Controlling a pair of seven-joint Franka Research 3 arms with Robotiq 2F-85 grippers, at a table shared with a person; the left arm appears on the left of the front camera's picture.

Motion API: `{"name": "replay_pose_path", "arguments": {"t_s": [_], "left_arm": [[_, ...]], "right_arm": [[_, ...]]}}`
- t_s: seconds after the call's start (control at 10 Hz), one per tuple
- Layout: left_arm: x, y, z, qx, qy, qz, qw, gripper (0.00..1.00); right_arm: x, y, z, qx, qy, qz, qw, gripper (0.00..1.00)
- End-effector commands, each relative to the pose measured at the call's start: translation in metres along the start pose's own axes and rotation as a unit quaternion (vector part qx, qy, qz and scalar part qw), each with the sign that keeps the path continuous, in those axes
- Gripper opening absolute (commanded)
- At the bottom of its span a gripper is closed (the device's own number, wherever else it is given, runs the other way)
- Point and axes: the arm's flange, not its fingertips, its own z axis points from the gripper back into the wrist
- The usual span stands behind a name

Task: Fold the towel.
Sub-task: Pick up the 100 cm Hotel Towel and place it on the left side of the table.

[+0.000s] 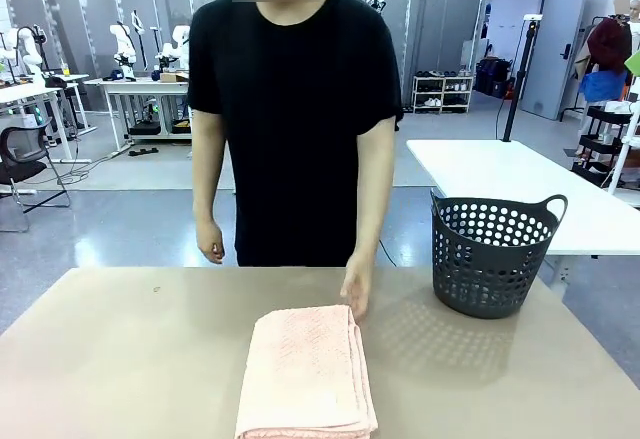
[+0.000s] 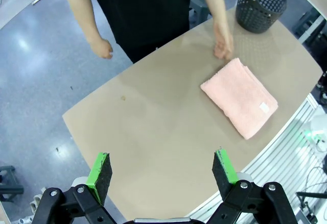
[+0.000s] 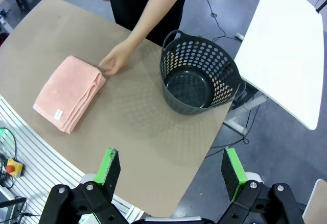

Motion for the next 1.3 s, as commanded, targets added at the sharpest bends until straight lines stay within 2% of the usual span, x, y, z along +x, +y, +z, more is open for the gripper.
{"name": "replay_pose_path", "arguments": {"t_s": [0.0,1.2], "left_arm": [[0.0007,-0.0006,0.0015,0.000,0.000,0.001,1.000,1.00],[0.0007,-0.0006,0.0015,0.000,0.000,0.001,1.000,1.00]], "right_arm": [[-0.0014,-0.0003,0.0010,0.001,0.001,-0.001,1.000,1.00],[-0.0014,-0.0003,0.0010,0.001,0.001,-0.001,1.000,1.00]]}}
